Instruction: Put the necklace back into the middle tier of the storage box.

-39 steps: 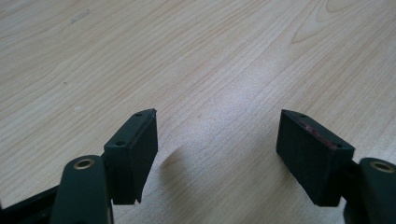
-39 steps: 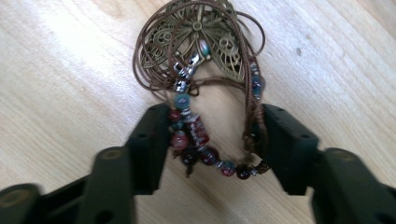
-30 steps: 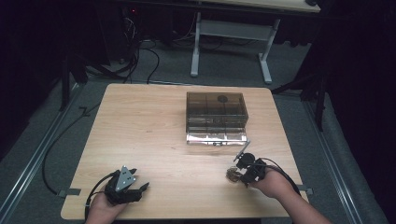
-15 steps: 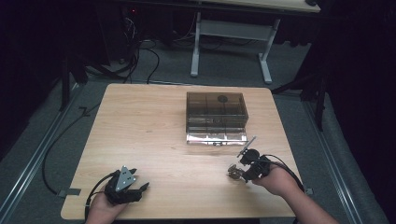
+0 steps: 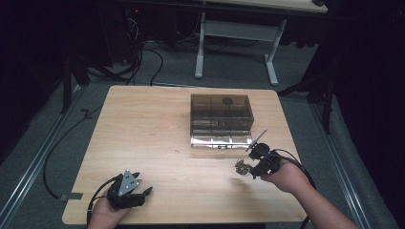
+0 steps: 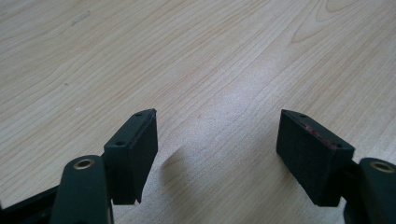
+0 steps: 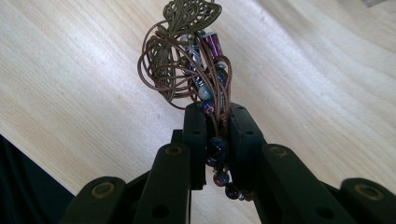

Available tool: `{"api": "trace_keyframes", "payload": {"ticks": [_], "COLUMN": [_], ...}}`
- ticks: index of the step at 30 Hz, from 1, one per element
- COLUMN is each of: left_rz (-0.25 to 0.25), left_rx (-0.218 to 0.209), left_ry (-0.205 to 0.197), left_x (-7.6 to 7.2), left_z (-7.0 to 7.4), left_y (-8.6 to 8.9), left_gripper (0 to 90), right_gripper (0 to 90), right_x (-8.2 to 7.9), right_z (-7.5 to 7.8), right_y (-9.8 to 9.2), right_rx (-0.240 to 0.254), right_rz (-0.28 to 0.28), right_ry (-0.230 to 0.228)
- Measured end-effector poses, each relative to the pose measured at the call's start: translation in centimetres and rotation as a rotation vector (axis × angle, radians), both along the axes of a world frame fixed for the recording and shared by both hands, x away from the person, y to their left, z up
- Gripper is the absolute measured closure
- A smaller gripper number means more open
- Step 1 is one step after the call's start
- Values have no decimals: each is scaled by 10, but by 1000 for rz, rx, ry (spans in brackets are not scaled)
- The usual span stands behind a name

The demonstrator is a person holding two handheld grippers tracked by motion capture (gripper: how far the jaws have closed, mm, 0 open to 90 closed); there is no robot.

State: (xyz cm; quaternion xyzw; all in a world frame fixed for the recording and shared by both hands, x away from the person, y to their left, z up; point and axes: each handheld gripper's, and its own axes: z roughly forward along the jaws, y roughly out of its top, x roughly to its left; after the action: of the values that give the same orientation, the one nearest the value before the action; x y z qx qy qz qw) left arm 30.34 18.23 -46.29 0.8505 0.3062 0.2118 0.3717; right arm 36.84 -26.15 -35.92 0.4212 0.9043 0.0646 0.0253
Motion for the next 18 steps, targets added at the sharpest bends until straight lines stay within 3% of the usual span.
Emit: {"api": "trace_keyframes", "payload": {"ticks": [1,2,3,5,14,15,18], "left_rz": [0,0,0,-1,-1,-1,0], "left_rx": [-2,-2,-1,1,4,4,4], "left_ry": [0,-1,-3,-2,-6,-6,-7], "left_x": [0,0,0,0,0,-1,-1], "left_z": [0,0,0,0,0,0,0], "left_y": [0,0,0,0,0,0,0], "left_gripper": [297,297,297,296,295,295,295], "right_gripper": [796,795,795,795,796,796,795], "right_x": [3,1,2,5,12,12,15], "right_z": [1,3,5,6,13,14,16], "right_y": [-1,1,2,2,6,7,8], "right_rx": [0,-2,-2,0,1,3,5], "right_rz": [27,-27,-39,-10,-19,-40,-26], "right_ry": [-5,10,16,4,4,10,3]}}
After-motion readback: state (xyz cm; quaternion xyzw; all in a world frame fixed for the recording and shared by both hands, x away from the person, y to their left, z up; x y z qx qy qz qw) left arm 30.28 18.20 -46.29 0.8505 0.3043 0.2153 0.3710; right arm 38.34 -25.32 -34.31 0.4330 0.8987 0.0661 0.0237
